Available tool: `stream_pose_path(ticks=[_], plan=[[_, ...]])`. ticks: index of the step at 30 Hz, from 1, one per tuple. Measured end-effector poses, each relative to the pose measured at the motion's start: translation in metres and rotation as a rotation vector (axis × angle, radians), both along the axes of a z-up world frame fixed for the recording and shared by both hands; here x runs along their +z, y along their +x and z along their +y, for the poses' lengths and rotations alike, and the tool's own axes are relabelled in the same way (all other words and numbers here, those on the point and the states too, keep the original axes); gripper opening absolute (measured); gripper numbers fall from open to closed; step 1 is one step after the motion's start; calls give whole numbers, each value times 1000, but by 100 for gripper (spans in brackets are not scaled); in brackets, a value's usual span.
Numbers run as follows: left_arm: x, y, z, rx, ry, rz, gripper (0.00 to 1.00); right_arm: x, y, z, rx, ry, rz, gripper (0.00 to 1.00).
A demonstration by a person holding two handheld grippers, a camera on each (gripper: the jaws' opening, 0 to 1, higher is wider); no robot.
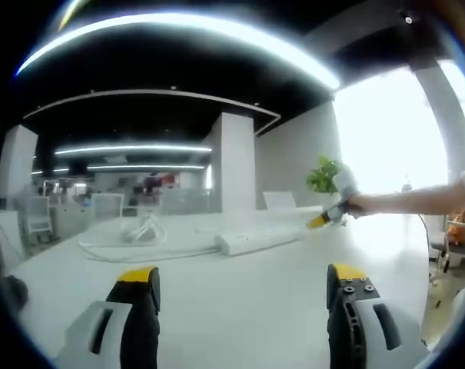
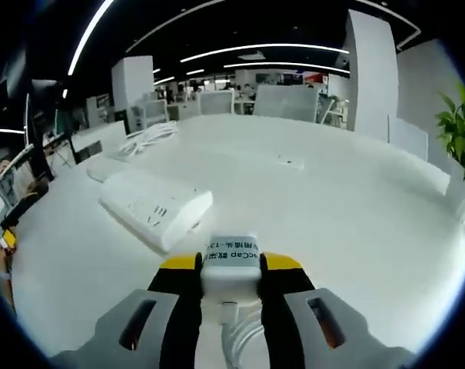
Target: Straighten the power strip on the desk, plug the charger into it
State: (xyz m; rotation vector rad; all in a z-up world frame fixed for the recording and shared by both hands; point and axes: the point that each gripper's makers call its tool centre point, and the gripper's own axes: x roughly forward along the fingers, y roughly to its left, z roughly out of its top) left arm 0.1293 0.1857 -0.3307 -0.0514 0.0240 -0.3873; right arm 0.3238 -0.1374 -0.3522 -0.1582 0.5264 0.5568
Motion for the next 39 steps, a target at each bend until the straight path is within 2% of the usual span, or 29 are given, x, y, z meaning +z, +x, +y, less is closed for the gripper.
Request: stream_pose_path(ticks=[1,5,6,9,15,20,25,28,32,37,39], plan=[[0,0,0,0,0,0,92,1,-1,1,2,2,8,27],[0,0,0,-1,-1,-1,92,7,-7,9,9,96,88,27],[0,0,0,-1,-2,-2,92,12,-1,7,11,90,91,27],[1,0,0,-1,-5,-4,92,19,-1,8,13,77,104,27],[1,1,1,0,-3,-3,92,38,4,16,41,63,175,27],[1,1,1,-2,-4,-5,92,41,9,23,48,7,219,27],[1,0,1,-4,-7,-4,92,40,18,34,43,-11,280,27],[1,0,1,-5,-8,-3,92,37,18,44,55,-63,323,27],[0,0,0,-7,-10,-1,92,34,21,58,58,-77,366,27],[-1,0,0,-11,-8,4,92,19,13,66,71,-178,440,27],[-1,0,0,-9,-8,5,92,19,14,71,73,-191,438,27]])
